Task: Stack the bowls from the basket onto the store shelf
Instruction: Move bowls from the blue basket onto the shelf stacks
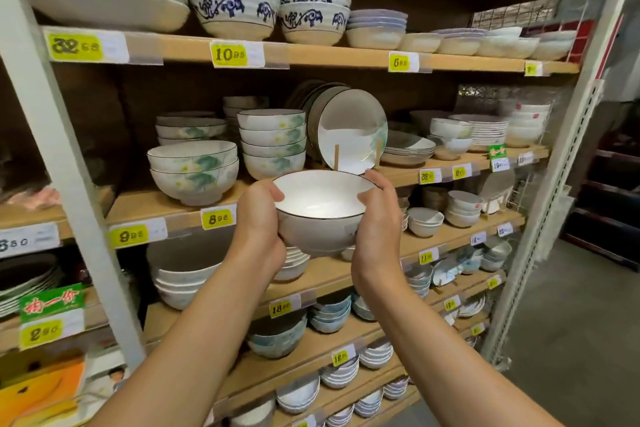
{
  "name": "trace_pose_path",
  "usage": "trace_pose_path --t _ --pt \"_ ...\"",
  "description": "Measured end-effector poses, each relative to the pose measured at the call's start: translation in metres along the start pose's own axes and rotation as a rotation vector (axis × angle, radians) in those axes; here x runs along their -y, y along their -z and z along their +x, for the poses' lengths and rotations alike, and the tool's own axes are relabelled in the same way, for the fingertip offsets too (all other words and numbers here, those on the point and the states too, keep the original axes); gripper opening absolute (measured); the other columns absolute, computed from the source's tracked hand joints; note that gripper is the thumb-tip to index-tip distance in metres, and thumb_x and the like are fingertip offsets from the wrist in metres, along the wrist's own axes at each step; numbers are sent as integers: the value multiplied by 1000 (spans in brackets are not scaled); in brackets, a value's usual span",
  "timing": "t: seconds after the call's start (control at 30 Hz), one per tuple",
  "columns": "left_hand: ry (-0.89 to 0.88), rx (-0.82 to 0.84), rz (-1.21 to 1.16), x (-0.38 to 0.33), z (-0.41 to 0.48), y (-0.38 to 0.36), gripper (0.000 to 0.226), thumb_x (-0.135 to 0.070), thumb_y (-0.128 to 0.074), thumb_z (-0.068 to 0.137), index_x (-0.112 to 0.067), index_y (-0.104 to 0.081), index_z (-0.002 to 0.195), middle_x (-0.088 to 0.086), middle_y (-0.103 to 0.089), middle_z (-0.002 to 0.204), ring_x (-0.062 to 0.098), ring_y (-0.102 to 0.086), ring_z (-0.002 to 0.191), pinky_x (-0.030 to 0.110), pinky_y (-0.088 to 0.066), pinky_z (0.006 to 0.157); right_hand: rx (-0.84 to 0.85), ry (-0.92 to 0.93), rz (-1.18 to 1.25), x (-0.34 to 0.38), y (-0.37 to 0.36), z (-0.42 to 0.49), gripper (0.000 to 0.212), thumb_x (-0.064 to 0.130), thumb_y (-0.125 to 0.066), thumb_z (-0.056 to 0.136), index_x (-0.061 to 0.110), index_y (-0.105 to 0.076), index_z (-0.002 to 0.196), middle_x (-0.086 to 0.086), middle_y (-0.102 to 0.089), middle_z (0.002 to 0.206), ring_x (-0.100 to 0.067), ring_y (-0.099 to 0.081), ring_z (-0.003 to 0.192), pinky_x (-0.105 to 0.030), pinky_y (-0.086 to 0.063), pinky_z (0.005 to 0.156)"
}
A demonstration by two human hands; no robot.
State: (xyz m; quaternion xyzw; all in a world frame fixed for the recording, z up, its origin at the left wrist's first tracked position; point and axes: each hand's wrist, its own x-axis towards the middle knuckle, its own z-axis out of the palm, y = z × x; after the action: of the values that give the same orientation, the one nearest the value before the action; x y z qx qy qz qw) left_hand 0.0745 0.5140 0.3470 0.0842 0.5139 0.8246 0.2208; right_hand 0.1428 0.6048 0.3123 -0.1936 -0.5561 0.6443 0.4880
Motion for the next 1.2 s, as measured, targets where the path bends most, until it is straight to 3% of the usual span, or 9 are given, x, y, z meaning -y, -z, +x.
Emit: trace_pose_path --t 0.13,0.23,0.4,0.6,0.73,0.87,1.03,1.13,1.2 --pt "-28 -15 -8 -1 33 -8 51 -7 -40 72 -4 -62 117 12 -69 104 30 -63 90 35 -52 75 23 2 23 -10 -12 31 54 33 -41 72 33 -56 123 19 -54 113 7 -53 99 -27 -47 77" --pt "-45 -35 9 0 57 -15 48 -6 -42 72 -4 -63 114 14 -68 111 33 -63 102 41 -51 88 -10 -4 48 -14 -22 57 49 30 -41 71 30 -61 116 4 -56 121 -14 -53 113 -44 -49 96" --pt "-121 -7 62 -1 86 -20 27 -6 -43 77 -13 -66 90 6 -66 93 23 -57 83 31 -40 68 -37 -77 115 -21 -35 87 46 28 -40 68 28 -67 105 1 -57 120 -23 -50 120 -53 -42 106" --pt "-226 40 145 3 100 -20 25 -9 -44 80 -14 -66 91 3 -67 92 18 -55 81 31 -40 67 10 -172 269 -29 -40 110 36 25 -42 78 28 -71 99 -12 -52 131 -32 -51 120 -56 -47 100" --pt "-235 31 243 3 108 -20 23 -20 -52 83 -19 -67 100 -1 -65 98 14 -55 87 29 -43 65 71 -357 363 -39 -38 133 35 25 -47 87 12 -66 114 -17 -55 130 -36 -57 113 -42 -53 81" --pt "-237 72 255 0 116 -21 57 -35 -61 71 -30 -57 128 -1 -62 121 18 -58 107 33 -48 78 215 -428 368 -40 -39 164 43 19 -40 81 15 -71 110 -17 -64 120 -37 -60 106 -41 -54 76" --pt "-68 148 8 -11 120 -28 34 -22 -53 86 -13 -64 118 8 -73 110 24 -68 102 41 -51 92 603 -681 381 -32 -39 194 59 19 -43 63 5 -67 116 -23 -66 113 -39 -66 85 -41 -59 69" --pt "-63 127 -107 -3 118 -34 40 -18 -49 71 -11 -69 105 15 -71 111 31 -67 103 46 -48 96 744 -794 392 -38 -40 199 62 19 -43 66 7 -62 124 -22 -63 115 -39 -65 84 -41 -58 72" --pt "-99 58 -190 2 115 -40 50 -19 -47 56 -9 -70 99 18 -72 106 35 -67 95 50 -48 95 736 -798 359 -37 -44 200 52 21 -48 67 7 -66 114 -19 -67 105 -36 -66 79 -39 -57 73"
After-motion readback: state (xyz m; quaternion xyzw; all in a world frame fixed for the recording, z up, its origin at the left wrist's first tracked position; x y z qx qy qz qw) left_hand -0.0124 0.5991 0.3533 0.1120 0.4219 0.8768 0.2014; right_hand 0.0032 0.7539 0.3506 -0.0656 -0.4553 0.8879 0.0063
